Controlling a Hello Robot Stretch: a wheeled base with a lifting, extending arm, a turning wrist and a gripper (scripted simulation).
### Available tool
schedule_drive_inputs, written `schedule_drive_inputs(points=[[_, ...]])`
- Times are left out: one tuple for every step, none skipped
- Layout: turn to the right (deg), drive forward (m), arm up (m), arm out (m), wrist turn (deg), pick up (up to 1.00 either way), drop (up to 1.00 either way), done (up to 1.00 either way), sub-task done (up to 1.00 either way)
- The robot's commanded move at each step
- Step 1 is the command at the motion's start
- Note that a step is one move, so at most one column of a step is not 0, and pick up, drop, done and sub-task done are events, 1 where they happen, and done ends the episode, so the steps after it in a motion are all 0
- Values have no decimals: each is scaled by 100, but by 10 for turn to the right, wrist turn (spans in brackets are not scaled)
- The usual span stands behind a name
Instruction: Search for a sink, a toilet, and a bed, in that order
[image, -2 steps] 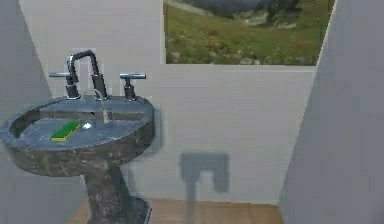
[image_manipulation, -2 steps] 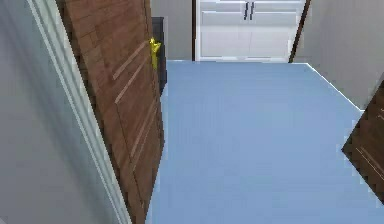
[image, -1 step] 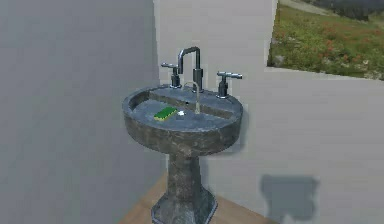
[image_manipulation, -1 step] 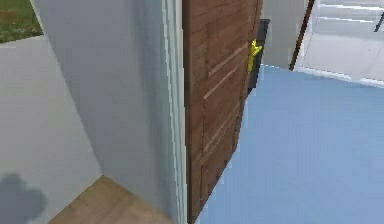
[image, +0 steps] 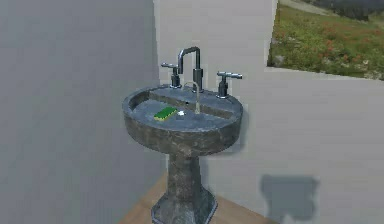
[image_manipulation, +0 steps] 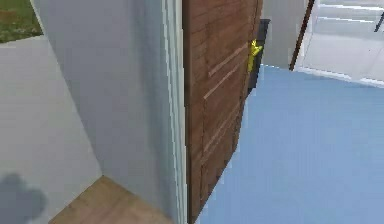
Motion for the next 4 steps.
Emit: schedule_drive_inputs(points=[[-450,0,0,0,0,0,0,0,0],[-450,0,0,0,0,0,0,0,0],[-450,0,0,0,0,0,0,0,0],[-90,0,0,0,0,0,0,0,0]])
